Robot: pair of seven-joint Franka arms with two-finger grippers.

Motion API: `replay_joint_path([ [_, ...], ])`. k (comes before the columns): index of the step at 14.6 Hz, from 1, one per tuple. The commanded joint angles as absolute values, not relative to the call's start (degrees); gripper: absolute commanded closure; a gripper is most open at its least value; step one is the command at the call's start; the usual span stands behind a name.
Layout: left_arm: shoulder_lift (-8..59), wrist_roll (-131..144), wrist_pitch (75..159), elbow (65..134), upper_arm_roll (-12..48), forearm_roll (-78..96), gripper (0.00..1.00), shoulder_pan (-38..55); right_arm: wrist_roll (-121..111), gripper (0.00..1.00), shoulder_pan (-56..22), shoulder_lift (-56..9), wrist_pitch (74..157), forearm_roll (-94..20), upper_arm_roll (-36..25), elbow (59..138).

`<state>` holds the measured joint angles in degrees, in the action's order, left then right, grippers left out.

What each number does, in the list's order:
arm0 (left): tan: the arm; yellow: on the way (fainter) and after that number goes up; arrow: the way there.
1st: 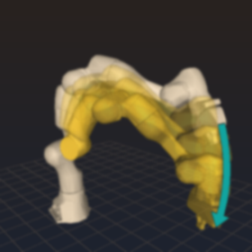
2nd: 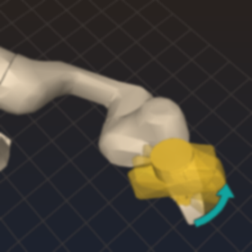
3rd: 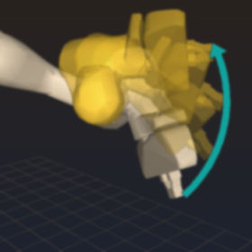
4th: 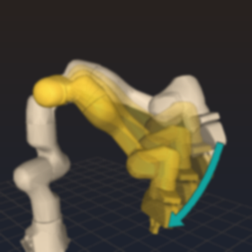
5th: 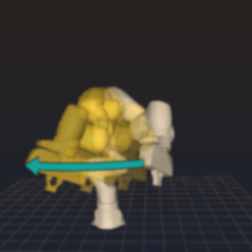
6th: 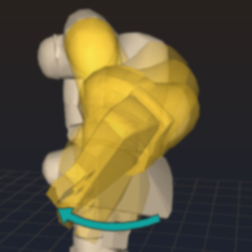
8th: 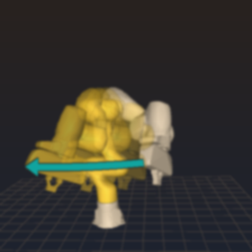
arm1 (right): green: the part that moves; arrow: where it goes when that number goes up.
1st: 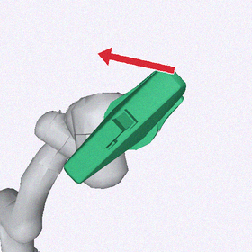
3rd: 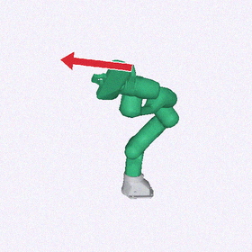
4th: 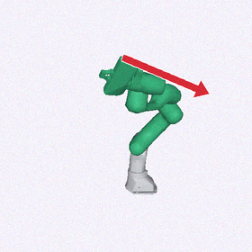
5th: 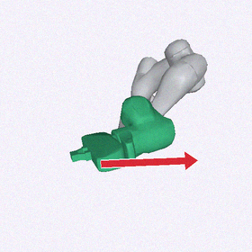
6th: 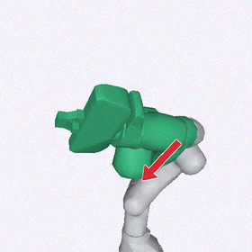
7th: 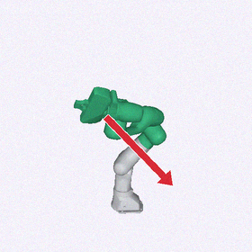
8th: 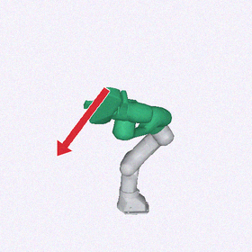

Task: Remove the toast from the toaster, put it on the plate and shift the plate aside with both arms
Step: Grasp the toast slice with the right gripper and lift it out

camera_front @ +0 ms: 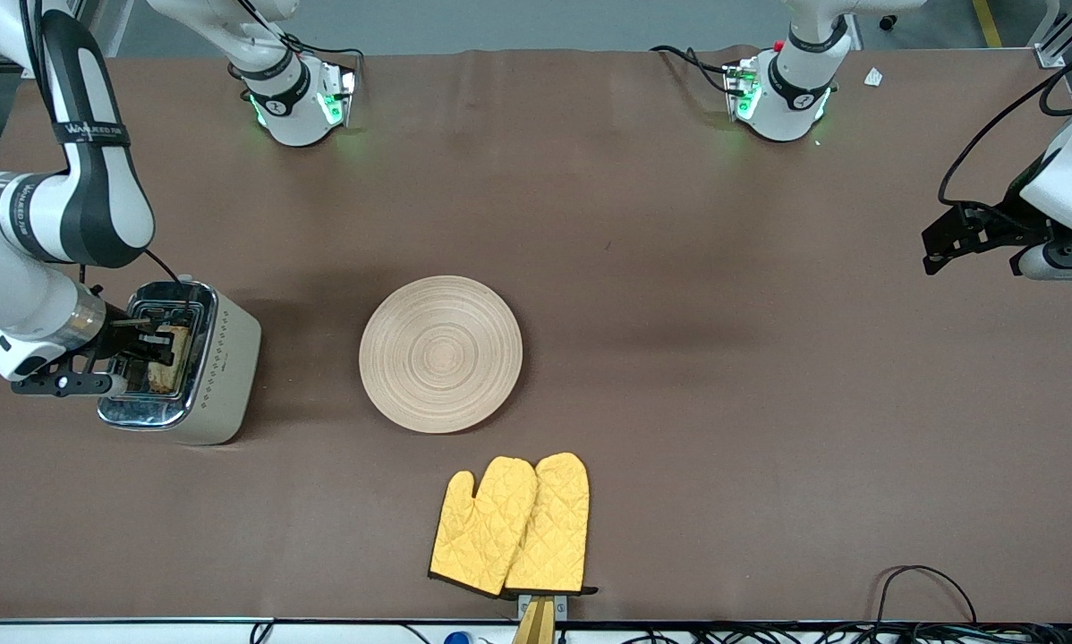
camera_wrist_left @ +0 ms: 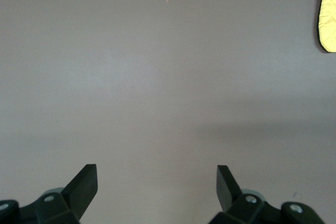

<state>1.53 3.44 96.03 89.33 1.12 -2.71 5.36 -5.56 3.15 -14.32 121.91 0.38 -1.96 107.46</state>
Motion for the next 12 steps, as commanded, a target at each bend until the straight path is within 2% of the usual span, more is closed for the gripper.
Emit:
replay_joint_path([
  [1, 1.8, 4.6, 95.5, 88.4, 1.3, -3.3, 0.0, 5.8, -11.2, 1.0, 5.0, -13.8, 118.8, -0.8, -1.3, 104.3],
  [4, 1.9, 5.5, 95.5, 88.3, 1.5, -3.3, 0.0, 5.6, -12.0, 1.0, 4.8, -12.8, 111.4, -0.8, -1.2, 98.9],
  [6, 2.0, 5.6, 95.5, 88.1, 1.5, -3.3, 0.0, 6.0, -11.7, 1.0, 4.4, -12.8, 102.8, -0.8, -1.1, 91.5],
  [8, 2.0, 5.8, 95.5, 88.1, 2.0, -3.3, 0.0, 6.1, -11.9, 1.0, 2.9, -12.8, 98.5, -0.7, -1.1, 86.9],
  [12, 2.0, 5.8, 95.5, 88.0, 2.4, -3.3, 0.0, 6.0, -3.4, 1.0, -3.1, -12.7, 94.4, -0.6, -1.1, 85.4],
])
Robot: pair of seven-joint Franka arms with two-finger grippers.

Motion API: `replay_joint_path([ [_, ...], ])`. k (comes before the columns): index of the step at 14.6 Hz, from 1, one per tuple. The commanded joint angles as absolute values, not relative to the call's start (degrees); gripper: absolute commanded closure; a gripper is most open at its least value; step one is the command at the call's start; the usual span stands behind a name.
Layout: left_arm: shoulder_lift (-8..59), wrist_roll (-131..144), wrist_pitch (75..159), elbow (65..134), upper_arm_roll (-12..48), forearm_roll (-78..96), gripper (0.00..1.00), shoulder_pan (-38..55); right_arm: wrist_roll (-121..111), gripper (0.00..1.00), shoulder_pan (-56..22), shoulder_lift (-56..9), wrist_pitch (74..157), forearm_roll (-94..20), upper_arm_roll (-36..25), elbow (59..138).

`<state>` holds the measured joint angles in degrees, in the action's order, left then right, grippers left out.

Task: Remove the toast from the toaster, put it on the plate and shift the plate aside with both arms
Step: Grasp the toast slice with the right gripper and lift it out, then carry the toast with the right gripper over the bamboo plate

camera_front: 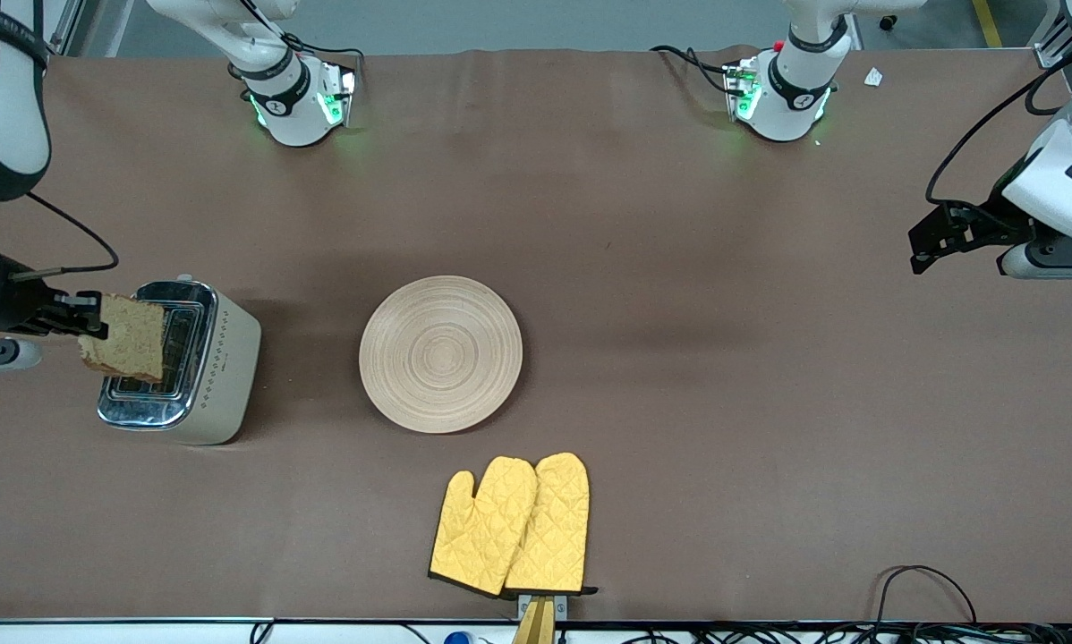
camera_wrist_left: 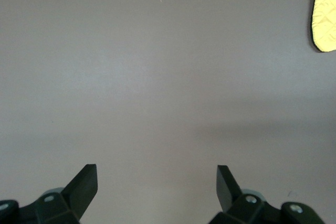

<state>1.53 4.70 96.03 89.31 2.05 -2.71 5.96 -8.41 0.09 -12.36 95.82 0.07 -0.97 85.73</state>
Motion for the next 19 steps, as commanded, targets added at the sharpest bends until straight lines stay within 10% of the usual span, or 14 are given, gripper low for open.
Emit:
replay_joint_path([
  [1, 2.0, 5.8, 95.5, 88.1, 2.4, -3.3, 0.0, 6.0, -1.3, 1.0, -4.8, -12.9, 94.1, -1.0, -1.0, 85.6],
  [13, 2.0, 5.6, 95.5, 88.2, 3.2, -3.7, 0.0, 6.0, 36.2, 1.0, -35.4, -21.4, 100.8, 7.3, -1.1, 90.8],
  [19, 2.1, 5.6, 95.5, 88.2, 3.3, -3.6, 0.0, 5.7, 40.9, 1.0, -33.8, -23.6, 108.2, -8.6, -1.1, 91.2],
])
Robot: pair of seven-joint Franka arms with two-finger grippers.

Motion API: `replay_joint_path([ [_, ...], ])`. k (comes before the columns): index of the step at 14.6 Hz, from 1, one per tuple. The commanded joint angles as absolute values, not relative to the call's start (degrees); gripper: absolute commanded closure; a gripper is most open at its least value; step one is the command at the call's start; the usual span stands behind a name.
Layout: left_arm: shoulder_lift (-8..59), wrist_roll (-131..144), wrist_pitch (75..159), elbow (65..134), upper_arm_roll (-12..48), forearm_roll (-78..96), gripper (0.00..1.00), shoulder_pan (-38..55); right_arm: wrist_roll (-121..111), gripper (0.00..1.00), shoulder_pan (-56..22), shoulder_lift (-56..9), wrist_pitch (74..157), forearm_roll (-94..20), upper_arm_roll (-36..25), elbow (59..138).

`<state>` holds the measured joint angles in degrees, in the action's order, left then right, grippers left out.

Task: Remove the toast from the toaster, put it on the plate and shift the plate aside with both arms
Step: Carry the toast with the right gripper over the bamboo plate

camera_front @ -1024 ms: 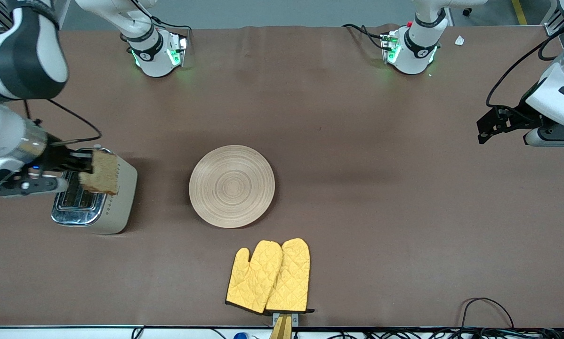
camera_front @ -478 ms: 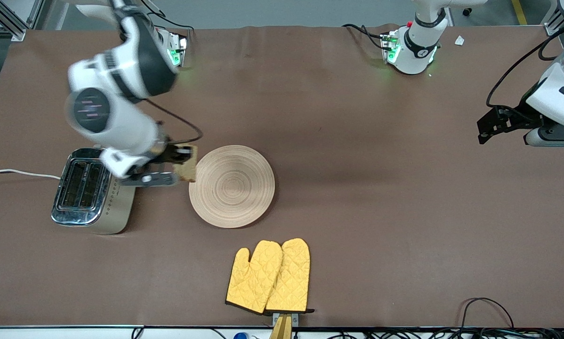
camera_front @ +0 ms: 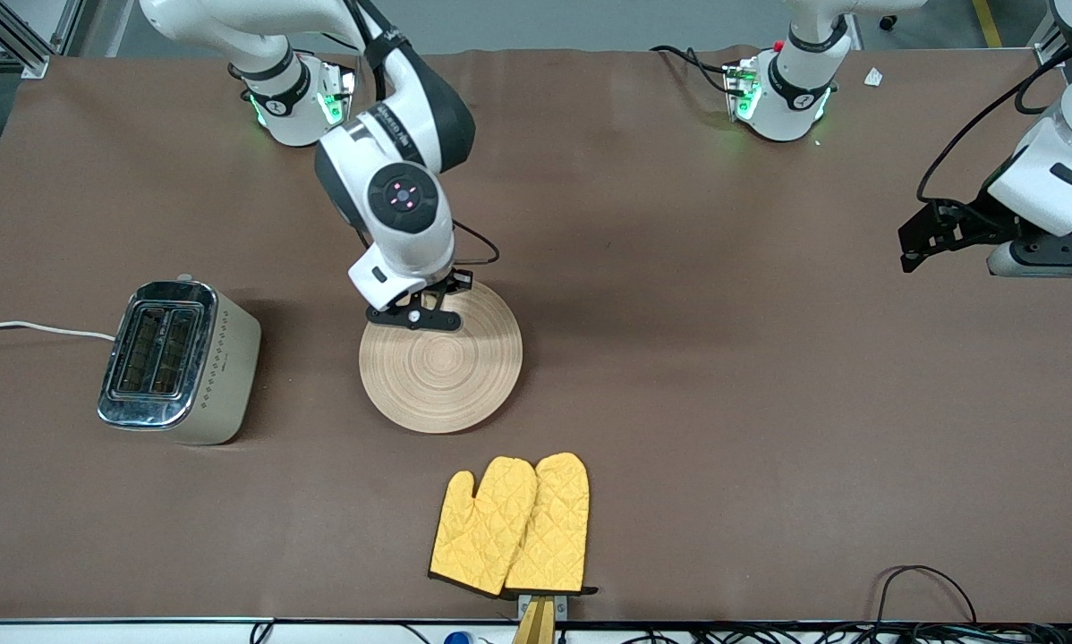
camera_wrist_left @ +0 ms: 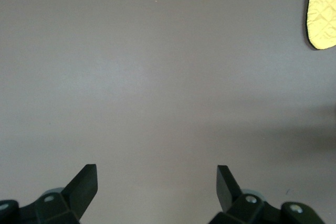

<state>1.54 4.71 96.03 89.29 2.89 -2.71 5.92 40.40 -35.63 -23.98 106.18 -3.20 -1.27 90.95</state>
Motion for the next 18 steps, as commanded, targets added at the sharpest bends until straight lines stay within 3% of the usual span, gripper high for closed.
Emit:
replay_joint_path([
  [1, 2.2, 5.6, 95.5, 88.2, 3.3, -3.6, 0.0, 5.7, 40.9, 1.0, -33.1, -23.6, 110.5, -13.0, -1.1, 91.3],
  [7, 2.1, 5.5, 95.4, 88.3, 3.3, -3.5, 0.0, 5.6, 37.7, 1.0, -31.6, -23.6, 120.2, -26.5, -1.1, 97.4],
  [11, 2.1, 5.6, 95.4, 88.3, 3.3, -3.6, 0.0, 5.9, 23.2, 1.0, -29.4, -23.6, 124.6, -35.2, -1.1, 102.3],
  [18, 2.1, 5.6, 95.5, 88.2, 3.3, -3.7, 0.0, 6.1, 10.4, 1.0, -26.2, -24.4, 126.4, -34.9, -1.6, 104.8],
])
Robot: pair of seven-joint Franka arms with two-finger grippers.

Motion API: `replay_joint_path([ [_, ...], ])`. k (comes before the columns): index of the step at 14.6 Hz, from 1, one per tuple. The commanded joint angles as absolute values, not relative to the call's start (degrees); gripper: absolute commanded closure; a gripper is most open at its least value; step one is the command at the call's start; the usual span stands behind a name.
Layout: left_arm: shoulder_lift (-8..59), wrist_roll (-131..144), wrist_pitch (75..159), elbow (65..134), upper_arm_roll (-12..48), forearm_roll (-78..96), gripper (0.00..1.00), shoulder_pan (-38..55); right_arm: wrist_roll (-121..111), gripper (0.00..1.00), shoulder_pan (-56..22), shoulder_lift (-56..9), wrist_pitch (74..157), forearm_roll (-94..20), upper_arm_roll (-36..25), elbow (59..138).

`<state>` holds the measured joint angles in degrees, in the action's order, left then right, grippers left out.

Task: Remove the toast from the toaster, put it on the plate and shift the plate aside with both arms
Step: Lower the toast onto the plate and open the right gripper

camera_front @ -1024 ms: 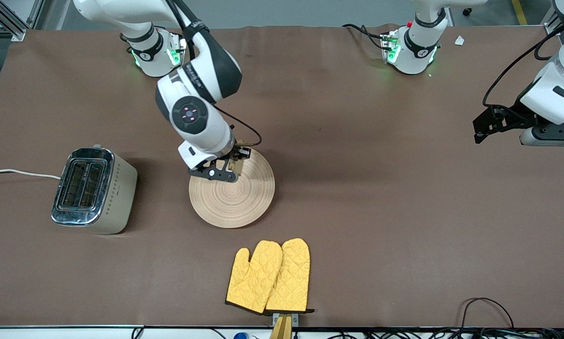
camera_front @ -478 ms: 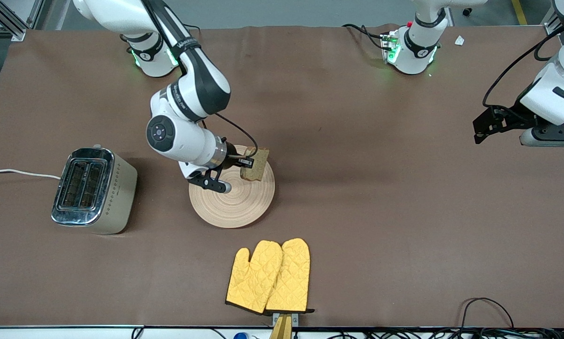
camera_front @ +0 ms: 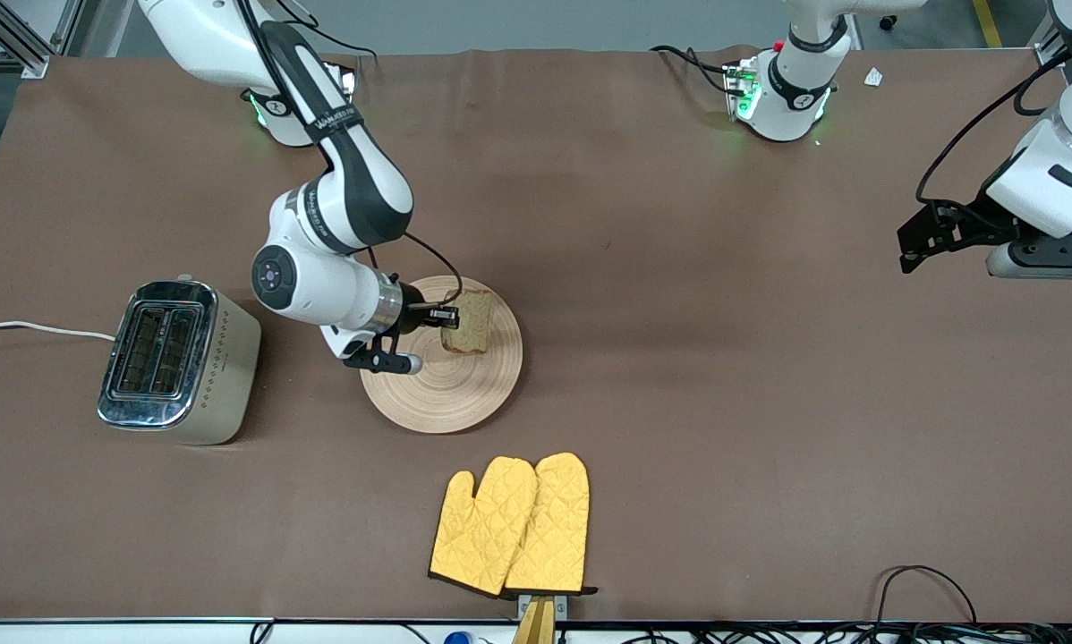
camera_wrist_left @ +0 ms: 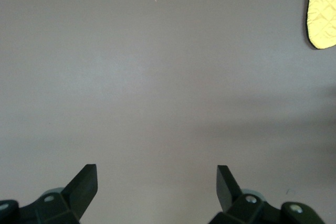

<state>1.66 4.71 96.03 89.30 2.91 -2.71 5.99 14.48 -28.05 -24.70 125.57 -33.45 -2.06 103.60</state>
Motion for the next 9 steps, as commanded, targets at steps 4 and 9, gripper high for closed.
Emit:
replay_joint_path([
  [4, 2.1, 5.7, 95.4, 88.2, 3.7, -3.6, 0.0, 5.9, 5.3, 1.0, -23.2, -25.1, 126.4, -34.9, -1.5, 104.8],
  [9, 2.1, 5.6, 95.5, 88.3, 3.8, -3.6, 0.0, 5.9, 3.7, 1.0, -23.3, -25.2, 128.5, -34.8, -1.6, 107.9],
])
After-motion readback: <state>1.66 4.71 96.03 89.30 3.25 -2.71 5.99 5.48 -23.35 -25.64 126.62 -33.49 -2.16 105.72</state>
